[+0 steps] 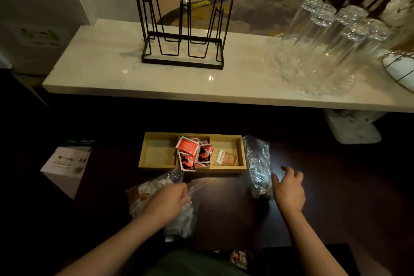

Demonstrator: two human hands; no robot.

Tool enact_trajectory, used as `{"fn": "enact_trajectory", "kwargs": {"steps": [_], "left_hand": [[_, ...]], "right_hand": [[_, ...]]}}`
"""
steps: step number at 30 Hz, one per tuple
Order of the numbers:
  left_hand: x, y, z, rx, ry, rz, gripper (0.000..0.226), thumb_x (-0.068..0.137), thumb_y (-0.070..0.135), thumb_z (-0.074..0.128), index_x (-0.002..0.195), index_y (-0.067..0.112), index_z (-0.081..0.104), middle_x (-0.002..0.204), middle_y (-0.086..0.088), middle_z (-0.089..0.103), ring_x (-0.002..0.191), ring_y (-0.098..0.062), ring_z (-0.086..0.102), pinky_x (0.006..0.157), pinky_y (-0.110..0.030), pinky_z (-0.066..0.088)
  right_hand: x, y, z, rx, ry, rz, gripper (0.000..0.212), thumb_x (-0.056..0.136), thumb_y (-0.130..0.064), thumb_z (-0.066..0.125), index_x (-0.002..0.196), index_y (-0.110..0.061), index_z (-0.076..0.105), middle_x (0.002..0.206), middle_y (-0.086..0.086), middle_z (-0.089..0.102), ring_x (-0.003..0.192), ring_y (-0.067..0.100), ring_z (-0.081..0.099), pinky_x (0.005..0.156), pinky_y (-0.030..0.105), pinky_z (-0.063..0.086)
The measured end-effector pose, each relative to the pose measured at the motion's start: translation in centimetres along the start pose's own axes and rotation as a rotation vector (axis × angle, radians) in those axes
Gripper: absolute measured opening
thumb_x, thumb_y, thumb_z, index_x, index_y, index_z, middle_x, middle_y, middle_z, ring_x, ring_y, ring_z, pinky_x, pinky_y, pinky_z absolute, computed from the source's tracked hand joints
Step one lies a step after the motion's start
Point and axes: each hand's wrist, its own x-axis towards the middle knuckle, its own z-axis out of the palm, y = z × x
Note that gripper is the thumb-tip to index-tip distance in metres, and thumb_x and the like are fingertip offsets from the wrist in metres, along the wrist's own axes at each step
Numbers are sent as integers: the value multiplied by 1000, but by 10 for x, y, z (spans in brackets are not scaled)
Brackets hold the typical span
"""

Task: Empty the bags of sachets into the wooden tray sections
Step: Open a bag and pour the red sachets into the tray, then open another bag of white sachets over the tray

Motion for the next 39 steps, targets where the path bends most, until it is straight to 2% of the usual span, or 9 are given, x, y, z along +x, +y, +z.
{"fn": "enact_trajectory", "kwargs": {"steps": [4,8,12,15,21,26,31,33,39], "left_hand": [[3,-13,-27,-257,-123,3,24,89,22,58,66,27,52,69,7,57,63,-8,53,60,-20,40],[-9,-7,-64,-589,-192,3,19,90,16,58,70,16,59,70,3,57,58,-4,50,54,-17,41],[-22,9,-84,-823,-260,3,13,89,11,58,76,10,61,71,0,62,61,-6,58,54,-18,48],[-28,23,-85,-980,-240,-7,11,87,6,59,77,7,62,66,-2,67,65,-14,68,59,-21,55],[-24,39,-81,-1020,-24,-25,7,87,7,60,83,3,63,66,-7,64,54,-15,65,52,-26,56],[-23,50,-62,-941,162,-48,13,84,13,65,71,13,63,63,-2,64,50,-10,62,44,-26,49],[-26,48,-49,-917,174,-72,23,84,14,66,63,20,59,58,5,60,44,-7,59,42,-27,47],[-28,44,-50,-931,151,-80,16,83,17,67,68,16,61,63,3,62,48,-6,60,45,-27,48],[-34,36,-50,-1016,54,-124,23,81,22,69,88,1,66,80,-12,68,63,-12,66,48,-25,51]], "right_hand": [[-18,-28,-5,94,54,-222,26,90,-20,59,115,-13,57,122,11,49,86,31,62,67,32,40],[-50,-69,-3,295,-278,-504,11,87,-9,64,91,-20,66,88,-4,64,71,-1,54,63,7,40],[-83,-115,-21,544,-646,-564,14,88,-8,63,83,-21,64,74,-3,63,63,14,60,61,30,55],[-98,-137,-31,616,-797,-623,7,87,-7,65,93,-11,64,83,6,67,74,18,65,73,37,58],[-103,-147,-38,447,-546,-791,22,82,-19,71,103,-21,66,90,-7,64,78,6,60,73,27,54],[-122,-140,-33,190,-442,-939,55,80,-25,70,130,-23,48,119,-6,49,105,10,53,88,23,48],[-131,-137,-32,185,-297,-967,47,83,-13,60,128,-21,50,121,-1,58,107,15,57,82,24,46],[-129,-137,-33,217,-352,-941,40,85,-13,61,124,-22,56,117,-4,64,105,10,60,86,26,51],[-118,-130,-37,365,-516,-716,14,81,-20,70,94,-25,72,74,-19,65,74,-1,64,67,14,51]]}}
